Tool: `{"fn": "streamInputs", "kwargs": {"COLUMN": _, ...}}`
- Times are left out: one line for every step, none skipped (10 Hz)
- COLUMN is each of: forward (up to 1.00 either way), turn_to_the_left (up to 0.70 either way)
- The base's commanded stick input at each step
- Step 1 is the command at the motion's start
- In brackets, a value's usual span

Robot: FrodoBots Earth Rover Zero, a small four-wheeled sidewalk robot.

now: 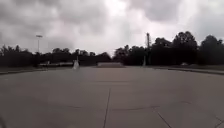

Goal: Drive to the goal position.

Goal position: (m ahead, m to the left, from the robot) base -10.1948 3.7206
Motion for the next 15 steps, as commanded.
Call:
{"fn": "streamInputs", "kwargs": {"forward": 0.70, "turn_to_the_left": 0.00}}
{"fn": "streamInputs", "kwargs": {"forward": 0.70, "turn_to_the_left": 0.00}}
{"fn": "streamInputs", "kwargs": {"forward": 0.70, "turn_to_the_left": 0.00}}
{"fn": "streamInputs", "kwargs": {"forward": 0.70, "turn_to_the_left": 0.00}}
{"fn": "streamInputs", "kwargs": {"forward": 0.70, "turn_to_the_left": 0.00}}
{"fn": "streamInputs", "kwargs": {"forward": 0.70, "turn_to_the_left": 0.00}}
{"fn": "streamInputs", "kwargs": {"forward": 0.70, "turn_to_the_left": 0.02}}
{"fn": "streamInputs", "kwargs": {"forward": 0.70, "turn_to_the_left": 0.03}}
{"fn": "streamInputs", "kwargs": {"forward": 0.70, "turn_to_the_left": 0.03}}
{"fn": "streamInputs", "kwargs": {"forward": 0.70, "turn_to_the_left": 0.02}}
{"fn": "streamInputs", "kwargs": {"forward": 0.70, "turn_to_the_left": 0.00}}
{"fn": "streamInputs", "kwargs": {"forward": 0.56, "turn_to_the_left": 0.00}}
{"fn": "streamInputs", "kwargs": {"forward": 0.33, "turn_to_the_left": 0.00}}
{"fn": "streamInputs", "kwargs": {"forward": 0.05, "turn_to_the_left": 0.00}}
{"fn": "streamInputs", "kwargs": {"forward": 0.03, "turn_to_the_left": 0.00}}
